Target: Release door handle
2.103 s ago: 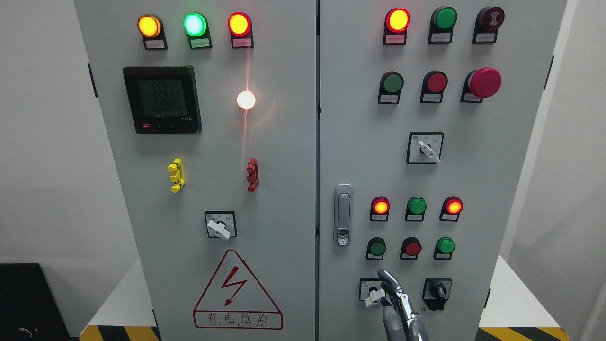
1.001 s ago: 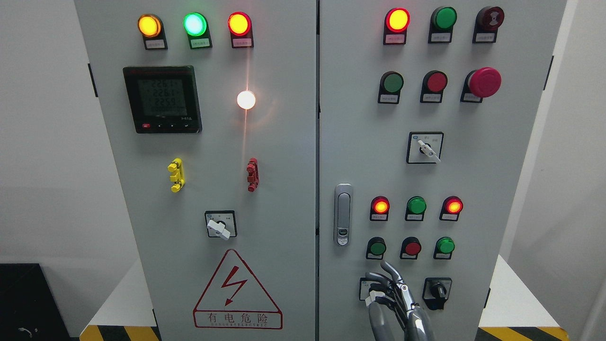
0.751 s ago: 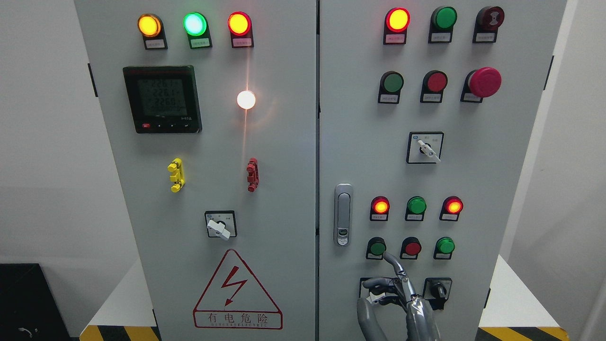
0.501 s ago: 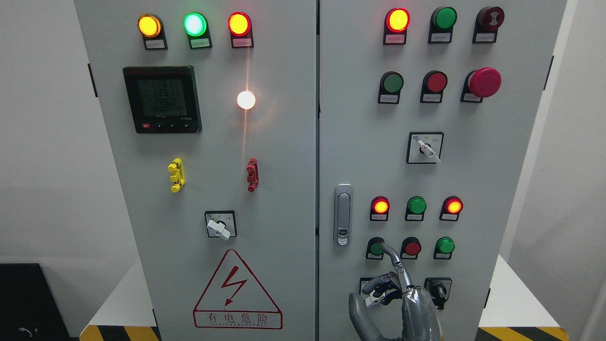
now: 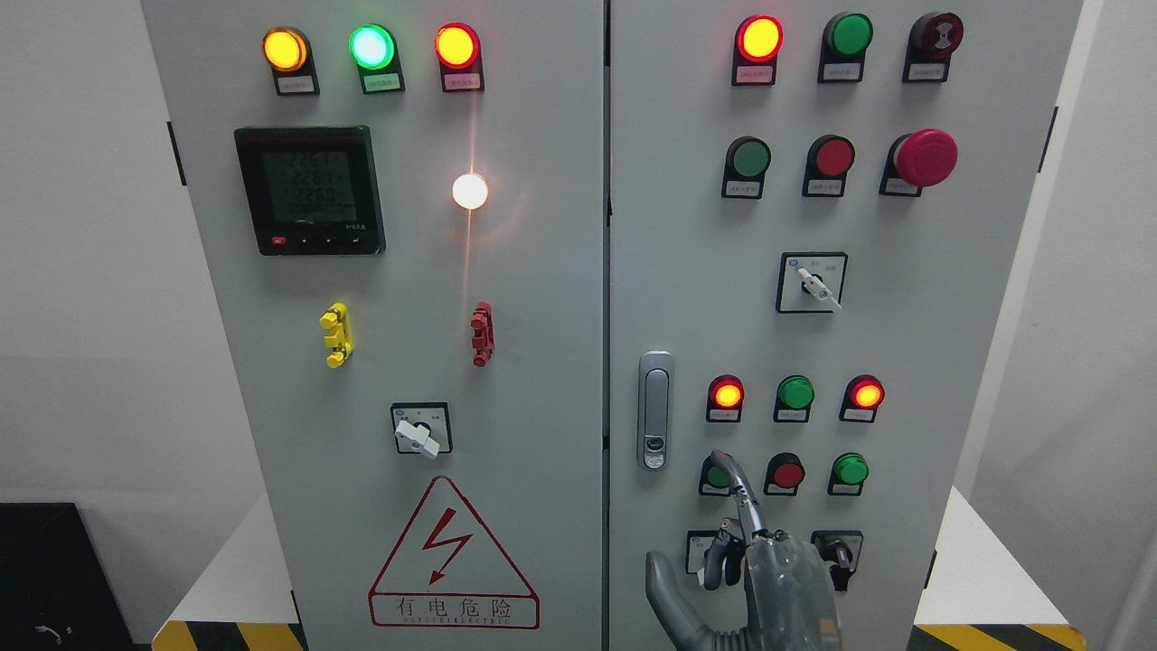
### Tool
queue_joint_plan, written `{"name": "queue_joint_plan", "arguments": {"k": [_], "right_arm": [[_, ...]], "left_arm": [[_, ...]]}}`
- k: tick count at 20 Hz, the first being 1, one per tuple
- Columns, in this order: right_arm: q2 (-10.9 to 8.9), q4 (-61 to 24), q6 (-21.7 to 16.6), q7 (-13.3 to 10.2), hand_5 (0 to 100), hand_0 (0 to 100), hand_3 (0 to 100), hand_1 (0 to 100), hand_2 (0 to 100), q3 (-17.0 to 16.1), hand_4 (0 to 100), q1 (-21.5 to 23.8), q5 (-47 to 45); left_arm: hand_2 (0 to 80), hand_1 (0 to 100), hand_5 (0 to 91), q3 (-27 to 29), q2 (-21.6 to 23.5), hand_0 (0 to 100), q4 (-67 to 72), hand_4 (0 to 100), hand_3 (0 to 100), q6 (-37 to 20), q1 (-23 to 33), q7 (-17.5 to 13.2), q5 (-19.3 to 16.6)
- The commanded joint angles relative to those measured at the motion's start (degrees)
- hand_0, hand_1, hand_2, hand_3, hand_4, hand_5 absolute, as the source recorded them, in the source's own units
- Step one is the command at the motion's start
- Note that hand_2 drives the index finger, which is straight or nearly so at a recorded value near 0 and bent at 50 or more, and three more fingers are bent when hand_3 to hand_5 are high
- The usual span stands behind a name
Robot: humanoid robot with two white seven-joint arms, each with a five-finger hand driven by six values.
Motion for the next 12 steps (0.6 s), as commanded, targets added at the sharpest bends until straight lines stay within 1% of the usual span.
{"name": "queue_joint_plan", "arguments": {"k": [1, 3, 7, 12], "right_arm": [[0.03, 3.5, -0.5, -0.4, 100, 37, 100, 34, 2, 1.2, 100, -0.5, 9.6], [0.03, 3.6, -0.7, -0.4, 100, 37, 100, 34, 2, 1.5, 100, -0.6, 11.8], [0.03, 4.3, -0.7, -0.4, 100, 36, 100, 33, 1, 1.6, 100, -3.1, 14.9], [0.03, 4.6, -0.6, -0.2, 100, 36, 100, 32, 1, 1.6, 100, -4.5, 17.5]], "left_arm": [[0.0, 56, 0.0, 0.0, 0.0, 12, 0.0, 0, 0, 0.0, 1.1, 0.0, 0.0], [0.0, 56, 0.0, 0.0, 0.0, 12, 0.0, 0, 0, 0.0, 1.1, 0.0, 0.0], [0.0, 56, 0.0, 0.0, 0.0, 12, 0.0, 0, 0, 0.0, 1.1, 0.0, 0.0], [0.0, 56, 0.0, 0.0, 0.0, 12, 0.0, 0, 0, 0.0, 1.1, 0.0, 0.0]]}}
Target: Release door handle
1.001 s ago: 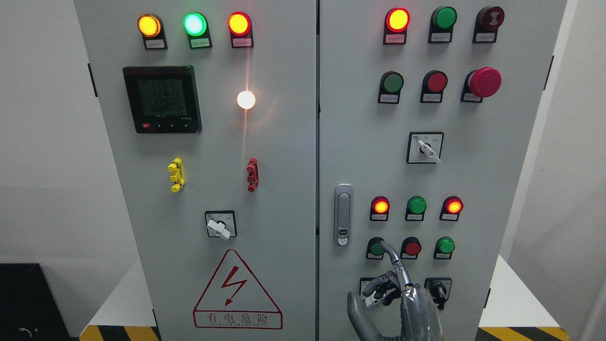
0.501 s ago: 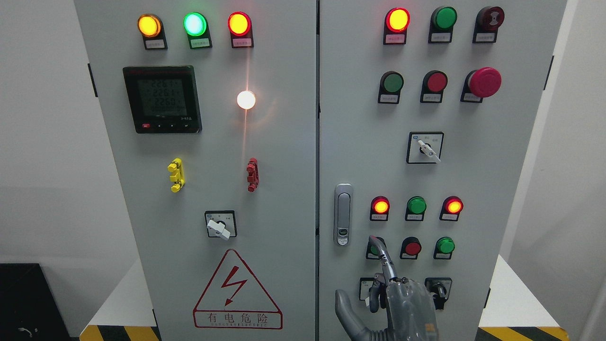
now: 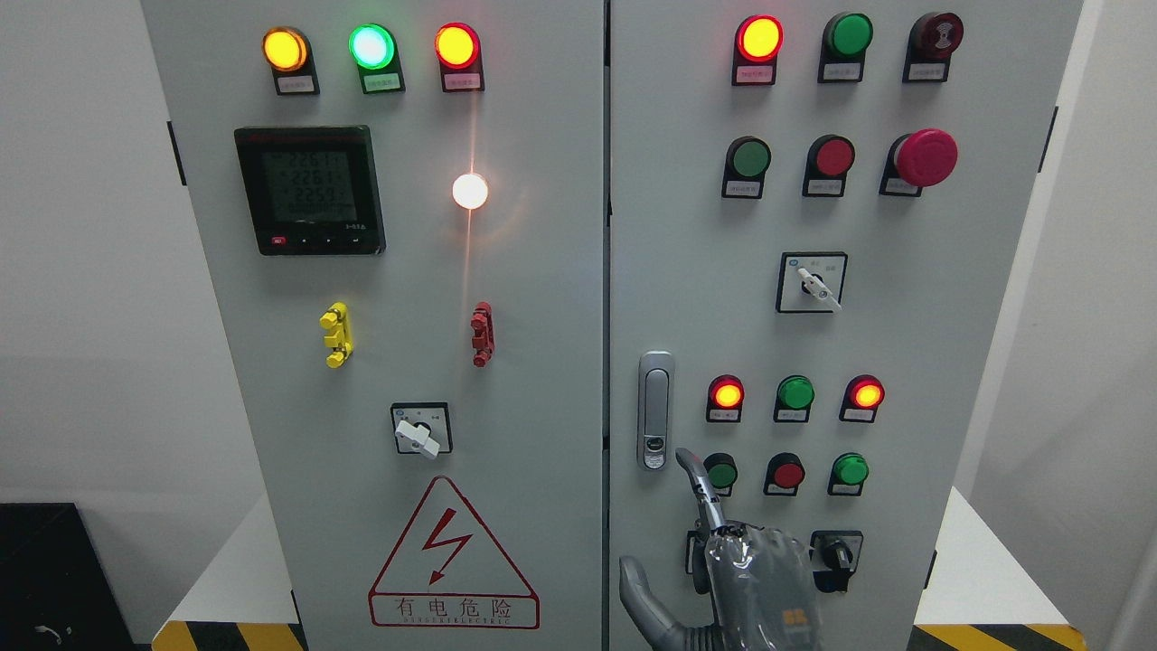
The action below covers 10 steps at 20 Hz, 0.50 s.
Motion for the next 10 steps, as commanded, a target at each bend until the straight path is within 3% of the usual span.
{"name": "queue_joint_plan", "arguments": {"k": [1, 10], "right_arm": [[0.01, 1.8, 0.1, 0.2, 100, 36, 100, 32, 1, 0.6, 100, -1.7, 4.6], [0.01, 2.8, 0.4, 0.3, 100, 36, 100, 31, 0, 0.5, 100, -2.6, 12.0]], "left_arm": [[0.0, 56, 0.0, 0.0, 0.0, 12, 0.0, 0, 0, 0.0, 1.1, 0.0, 0.0], [0.0, 56, 0.0, 0.0, 0.0, 12, 0.0, 0, 0, 0.0, 1.1, 0.0, 0.0]]}}
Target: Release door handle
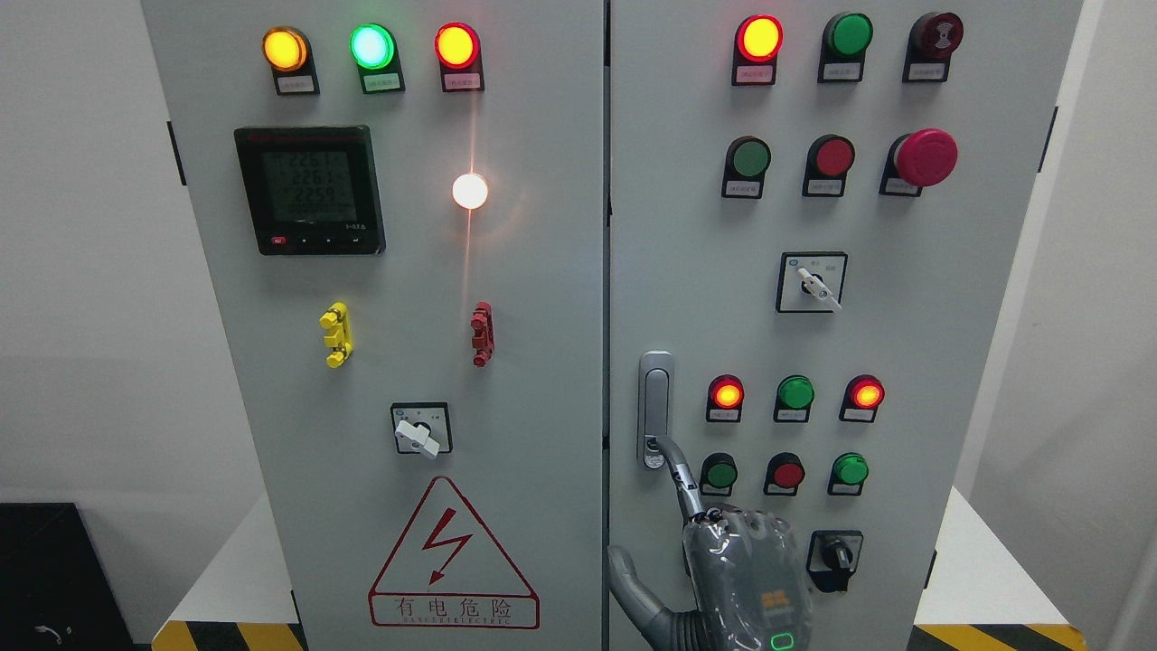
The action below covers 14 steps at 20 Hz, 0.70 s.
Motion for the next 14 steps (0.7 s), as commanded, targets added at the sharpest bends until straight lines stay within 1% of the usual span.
{"name": "queue_joint_plan", "arguments": {"k": [1, 6, 14], "right_arm": [[0.00, 1.7, 0.3, 0.1, 100, 36, 100, 31, 0, 0.2, 100, -1.1, 5.0], [0.00, 2.1, 0.5, 0.0, 100, 36, 100, 31, 0, -0.1, 100, -1.2, 7.2], [0.00, 3.7, 0.6, 0.1, 100, 36, 100, 30, 0, -0.1, 100, -1.5, 8.2]], "left_arm": [[0.0, 56, 0.0, 0.0, 0.0, 12, 0.0, 0, 0, 0.0, 1.1, 0.0, 0.0], [0.0, 56, 0.0, 0.0, 0.0, 12, 0.0, 0, 0, 0.0, 1.1, 0.0, 0.0], [0.0, 56, 0.0, 0.0, 0.0, 12, 0.0, 0, 0, 0.0, 1.1, 0.0, 0.0]]}}
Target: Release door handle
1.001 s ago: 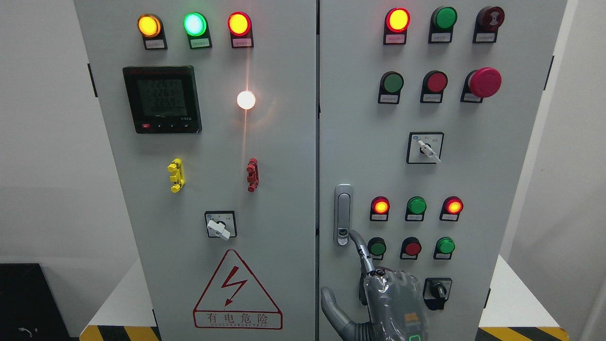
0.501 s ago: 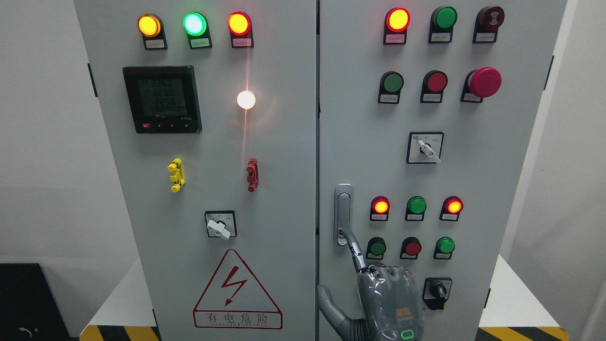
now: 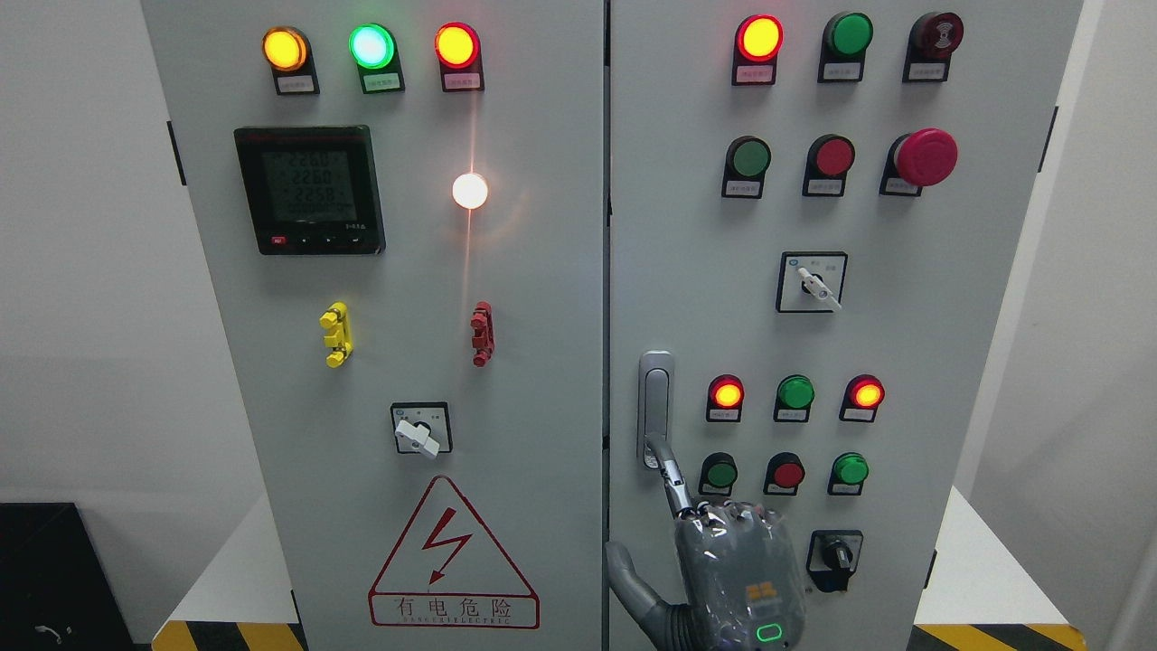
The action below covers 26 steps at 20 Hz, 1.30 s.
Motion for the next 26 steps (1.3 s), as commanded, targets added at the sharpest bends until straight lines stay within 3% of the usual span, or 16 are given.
{"name": "queue_joint_plan", "arguments": {"k": [1, 26], "right_arm": [[-0.01, 2.0, 0.4, 0.0, 100, 37, 100, 30, 0, -0.1, 100, -0.5, 1.2], [0.08, 5.8, 3.2, 0.3, 100, 38, 100, 29, 0, 0.1, 99, -2.2, 2.4]], "left_arm": [[0.0, 56, 0.0, 0.0, 0.0, 12, -0.1, 0, 0, 0.0, 1.1, 0.0, 0.0], [0.0, 56, 0.0, 0.0, 0.0, 12, 0.0, 0, 0, 0.0, 1.1, 0.0, 0.0]]}}
